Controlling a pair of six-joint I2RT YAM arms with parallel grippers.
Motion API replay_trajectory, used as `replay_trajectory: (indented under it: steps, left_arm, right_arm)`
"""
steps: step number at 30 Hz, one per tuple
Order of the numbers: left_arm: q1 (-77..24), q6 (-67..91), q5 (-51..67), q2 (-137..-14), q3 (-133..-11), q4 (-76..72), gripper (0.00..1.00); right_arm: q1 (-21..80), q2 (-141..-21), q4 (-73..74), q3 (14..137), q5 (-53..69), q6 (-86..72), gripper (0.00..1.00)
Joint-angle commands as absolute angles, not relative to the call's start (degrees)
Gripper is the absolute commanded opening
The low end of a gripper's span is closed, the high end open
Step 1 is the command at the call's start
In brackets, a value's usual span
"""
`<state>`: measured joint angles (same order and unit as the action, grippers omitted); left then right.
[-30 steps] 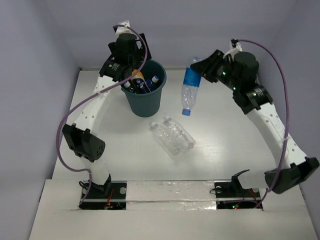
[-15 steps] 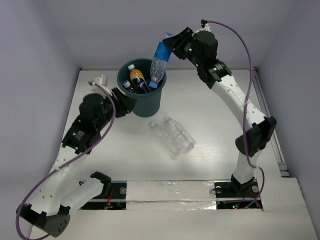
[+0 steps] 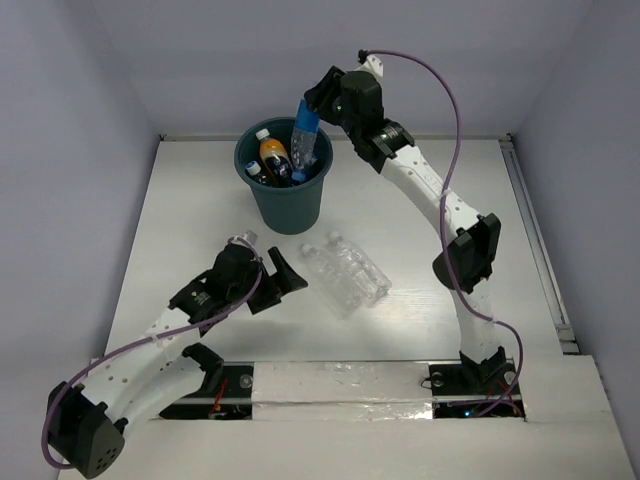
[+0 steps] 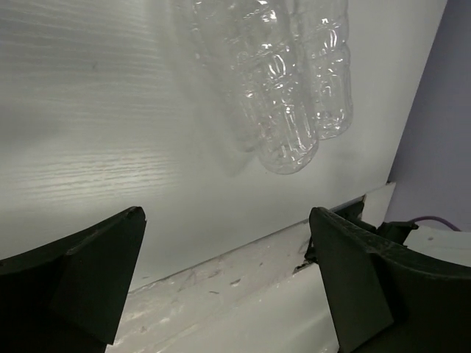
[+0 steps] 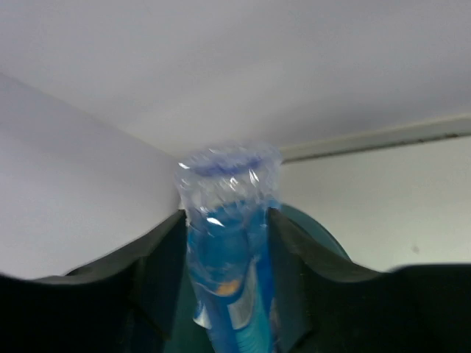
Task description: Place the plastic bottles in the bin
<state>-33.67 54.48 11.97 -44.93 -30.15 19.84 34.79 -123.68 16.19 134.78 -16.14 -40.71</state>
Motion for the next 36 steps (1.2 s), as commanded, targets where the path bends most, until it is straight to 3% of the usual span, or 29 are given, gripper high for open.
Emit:
replay_trajectory:
  steps: [1,2,5,7,10,12,13,14,17,19,22,24,28,30,33,36]
  left_arm:
    - [-35.32,58.71,13.89,-46.75,-29.71,11.61,0.94]
    - [-35.33,58.97,13.71,-48.50,-30.14,10.91,0.94]
    - [-37.96,60.03,12.75,-52.97,-30.41,6.35,0.96]
    - [-38.67,60.82,12.74,-55.71,-30.15,3.79,0.96]
    - [-39.19,61.43,12.75,-62.12,-30.49,-1.21,0.97]
    - [-39.20,61.70,12.04,-66.26,-31.55,-3.51,0.97]
    - [-39.72,61.87,11.52,-67.40,-31.99,-3.95,0.98]
    - [-39.73,62.40,10.56,-69.24,-32.78,-5.09,0.98]
    - [-40.25,63.28,9.15,-72.58,-34.01,-6.85,0.98]
    - [-40.25,63.81,6.78,-74.35,-34.71,-7.12,0.98]
    - [-40.25,64.77,6.41,-77.78,-35.68,-9.13,0.98]
    - [-40.78,65.39,6.94,-79.36,-36.65,-10.28,0.99]
    - [-40.78,66.36,5.01,-80.42,-37.44,-10.55,0.99]
    - [-40.78,66.27,3.00,-82.35,-38.84,-9.15,0.98]
    - [-40.78,66.09,0.53,-86.65,-41.39,-6.69,0.98]
    - [-40.78,65.66,-2.11,-90.43,-44.03,-5.80,0.96]
  right_arm:
    - [36.29,-118.57,12.75,130.09,-18.64,-32.53,0.58]
    - [36.30,-117.96,12.83,129.99,-18.11,-31.56,0.72]
    - [36.83,-117.60,15.89,132.87,-13.99,-27.52,0.93]
    - [36.83,-116.72,17.48,134.12,-12.84,-26.72,0.99]
    - [36.83,-112.61,18.63,134.04,-11.69,-24.88,1.00]
    - [36.83,-109.44,20.47,131.42,-12.13,-23.56,0.90]
    - [36.83,-105.16,21.00,129.13,-12.30,-23.29,0.81]
    - [36.83,-102.42,20.83,125.81,-11.96,-23.20,0.49]
    - [36.30,-89.28,15.59,105.35,-9.68,-24.34,0.13]
    - [36.30,-82.82,12.14,89.05,-8.09,-26.71,0.12]
    - [36.30,-72.45,8.01,75.72,-5.28,-30.75,0.16]
    - [36.30,-67.01,8.34,65.95,-4.40,-32.86,0.25]
    - [36.30,-61.28,10.37,54.42,-4.40,-34.01,0.52]
    - [36.30,-60.73,10.46,50.12,-2.99,-34.10,0.68]
    - [35.60,-64.06,10.98,49.65,-0.53,-32.44,0.84]
    - [34.02,-71.52,12.21,53.50,2.09,-28.84,0.92]
